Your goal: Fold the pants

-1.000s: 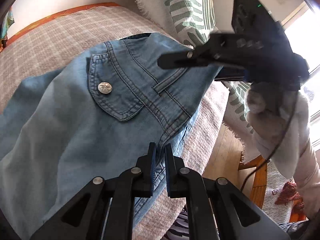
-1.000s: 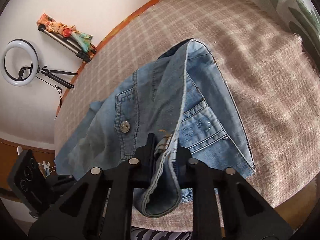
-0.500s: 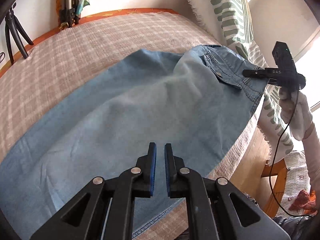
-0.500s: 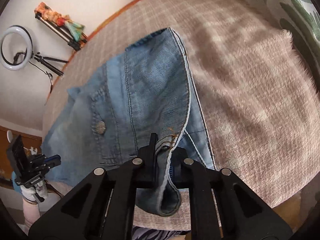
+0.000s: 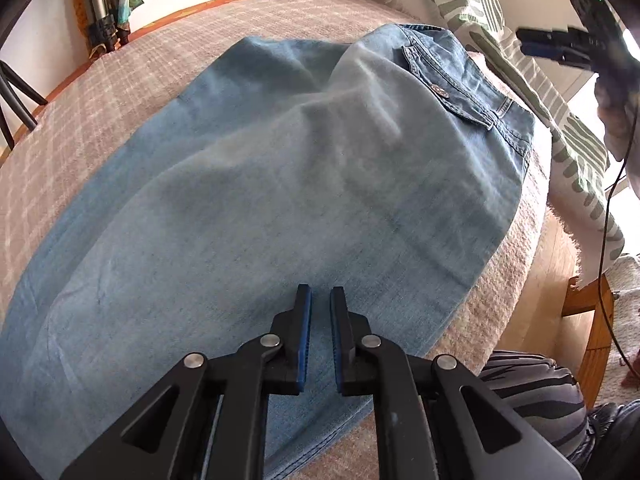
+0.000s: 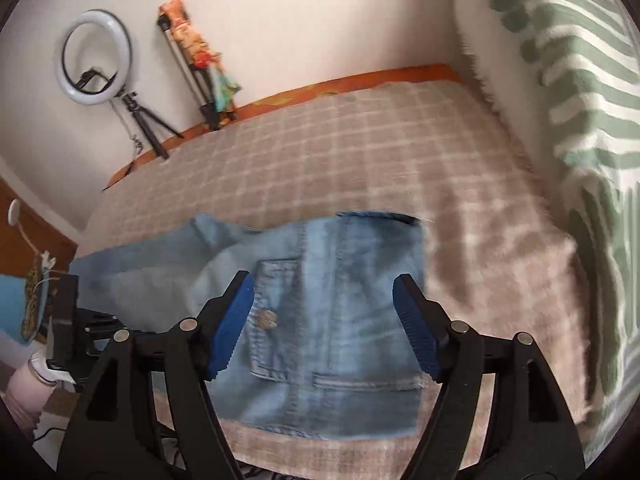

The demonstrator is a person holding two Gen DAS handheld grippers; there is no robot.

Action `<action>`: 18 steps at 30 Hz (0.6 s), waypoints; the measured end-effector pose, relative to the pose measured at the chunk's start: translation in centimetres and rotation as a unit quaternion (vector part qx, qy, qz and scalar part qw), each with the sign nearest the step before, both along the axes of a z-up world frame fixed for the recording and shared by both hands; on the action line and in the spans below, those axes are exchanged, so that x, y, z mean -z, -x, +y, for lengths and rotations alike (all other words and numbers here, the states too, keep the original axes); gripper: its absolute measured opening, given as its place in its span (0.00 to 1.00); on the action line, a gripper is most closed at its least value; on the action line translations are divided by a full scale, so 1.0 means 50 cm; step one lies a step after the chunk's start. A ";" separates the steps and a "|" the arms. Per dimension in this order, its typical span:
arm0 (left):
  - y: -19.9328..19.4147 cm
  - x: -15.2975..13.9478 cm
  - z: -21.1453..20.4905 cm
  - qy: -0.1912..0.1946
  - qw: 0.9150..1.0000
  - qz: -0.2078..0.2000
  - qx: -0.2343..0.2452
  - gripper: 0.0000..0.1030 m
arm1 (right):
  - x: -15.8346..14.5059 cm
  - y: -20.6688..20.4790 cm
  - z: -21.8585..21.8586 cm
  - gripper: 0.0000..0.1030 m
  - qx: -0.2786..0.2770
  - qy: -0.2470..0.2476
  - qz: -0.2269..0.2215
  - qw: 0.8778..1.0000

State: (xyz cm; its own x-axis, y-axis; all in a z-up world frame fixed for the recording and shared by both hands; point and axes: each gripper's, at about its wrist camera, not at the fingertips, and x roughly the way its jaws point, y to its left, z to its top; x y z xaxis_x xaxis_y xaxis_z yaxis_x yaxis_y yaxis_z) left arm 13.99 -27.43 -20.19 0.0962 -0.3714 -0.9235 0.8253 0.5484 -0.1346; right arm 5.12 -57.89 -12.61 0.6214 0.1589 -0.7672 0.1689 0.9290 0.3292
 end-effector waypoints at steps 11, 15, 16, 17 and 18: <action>0.062 0.020 -0.089 -0.025 0.997 -0.047 0.057 0.89 | 0.131 -0.325 0.202 0.73 -0.165 0.035 0.050 0.984; 0.055 0.019 -0.093 -0.009 0.998 -0.038 0.049 0.90 | 0.177 -0.386 0.195 0.73 -0.186 0.018 0.084 0.979; 0.053 0.018 -0.092 -0.006 0.998 -0.035 0.050 0.90 | 0.186 -0.394 0.190 0.73 -0.187 0.008 0.088 0.978; 0.052 0.017 -0.090 -0.003 0.998 -0.032 0.049 0.90 | 0.192 -0.399 0.186 0.64 -0.190 -0.008 0.090 0.978; 0.050 0.016 -0.088 0.001 0.998 -0.028 0.048 0.90 | 0.195 -0.400 0.187 0.58 -0.198 -0.028 0.091 0.976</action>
